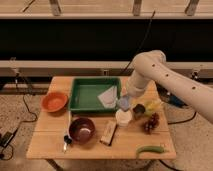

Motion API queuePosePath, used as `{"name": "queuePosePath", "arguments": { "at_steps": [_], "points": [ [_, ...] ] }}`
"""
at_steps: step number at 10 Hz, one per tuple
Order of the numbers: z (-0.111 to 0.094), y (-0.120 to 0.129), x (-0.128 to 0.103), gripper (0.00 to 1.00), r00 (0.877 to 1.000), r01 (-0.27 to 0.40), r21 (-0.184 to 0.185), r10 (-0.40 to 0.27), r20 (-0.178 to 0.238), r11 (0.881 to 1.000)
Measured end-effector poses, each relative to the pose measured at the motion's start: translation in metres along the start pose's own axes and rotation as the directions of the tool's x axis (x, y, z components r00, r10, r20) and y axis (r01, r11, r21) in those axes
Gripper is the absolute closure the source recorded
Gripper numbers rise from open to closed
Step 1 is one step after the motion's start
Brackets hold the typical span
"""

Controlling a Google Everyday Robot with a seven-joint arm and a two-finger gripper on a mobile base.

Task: Wipe purple bowl with sponge

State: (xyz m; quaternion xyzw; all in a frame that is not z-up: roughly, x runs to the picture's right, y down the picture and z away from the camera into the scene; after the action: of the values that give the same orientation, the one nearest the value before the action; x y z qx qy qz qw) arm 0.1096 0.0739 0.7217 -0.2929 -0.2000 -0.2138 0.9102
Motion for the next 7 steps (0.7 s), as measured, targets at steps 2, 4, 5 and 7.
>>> {"name": "queuePosePath", "arguments": {
  "at_steps": [2,4,5,7],
  "points": [
    [0.0006,-0.0012,-0.0014,1.00,1.000,0.003,0.000,-0.003,0.001,1.000],
    [0.0003,-0.0009,-0.0009,1.00,1.000,0.002,0.000,-0.002,0.000,1.000],
    [0.0002,-0.0011,-0.0010,1.00,1.000,0.003,0.001,-0.003,0.000,1.000],
    [0.0004,-0.0011,-0.0012,1.00,1.000,0.003,0.000,-0.003,0.000,1.000]
  ]
}}
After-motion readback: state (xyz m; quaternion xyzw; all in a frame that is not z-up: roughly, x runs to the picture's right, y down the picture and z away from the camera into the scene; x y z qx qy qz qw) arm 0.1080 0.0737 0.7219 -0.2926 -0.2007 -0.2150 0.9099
